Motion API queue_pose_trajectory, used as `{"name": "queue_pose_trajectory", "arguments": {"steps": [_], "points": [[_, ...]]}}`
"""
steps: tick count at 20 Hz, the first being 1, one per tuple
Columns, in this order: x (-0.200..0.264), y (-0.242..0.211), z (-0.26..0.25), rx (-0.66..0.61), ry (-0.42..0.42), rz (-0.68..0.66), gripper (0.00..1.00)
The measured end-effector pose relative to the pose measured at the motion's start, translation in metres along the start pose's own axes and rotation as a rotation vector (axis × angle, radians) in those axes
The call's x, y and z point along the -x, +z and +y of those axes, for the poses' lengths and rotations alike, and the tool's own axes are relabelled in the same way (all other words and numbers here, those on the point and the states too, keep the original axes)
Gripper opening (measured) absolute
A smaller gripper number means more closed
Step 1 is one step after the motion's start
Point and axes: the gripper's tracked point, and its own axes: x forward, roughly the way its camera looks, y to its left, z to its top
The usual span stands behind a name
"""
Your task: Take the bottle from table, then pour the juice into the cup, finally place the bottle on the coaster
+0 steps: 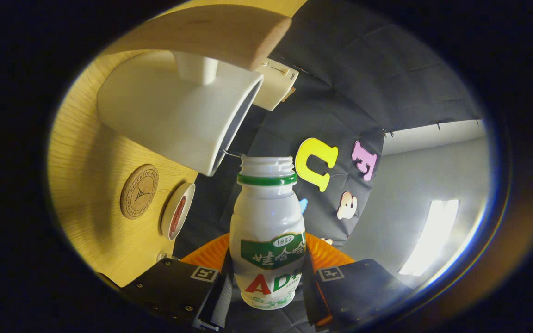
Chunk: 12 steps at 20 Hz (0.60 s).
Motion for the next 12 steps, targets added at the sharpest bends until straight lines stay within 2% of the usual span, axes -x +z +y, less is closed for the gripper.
{"name": "queue_pose_trajectory", "arguments": {"steps": [12], "points": [[0.0042, 0.0055, -0.0052, 0.039, -0.031, -0.023, 0.63]]}}
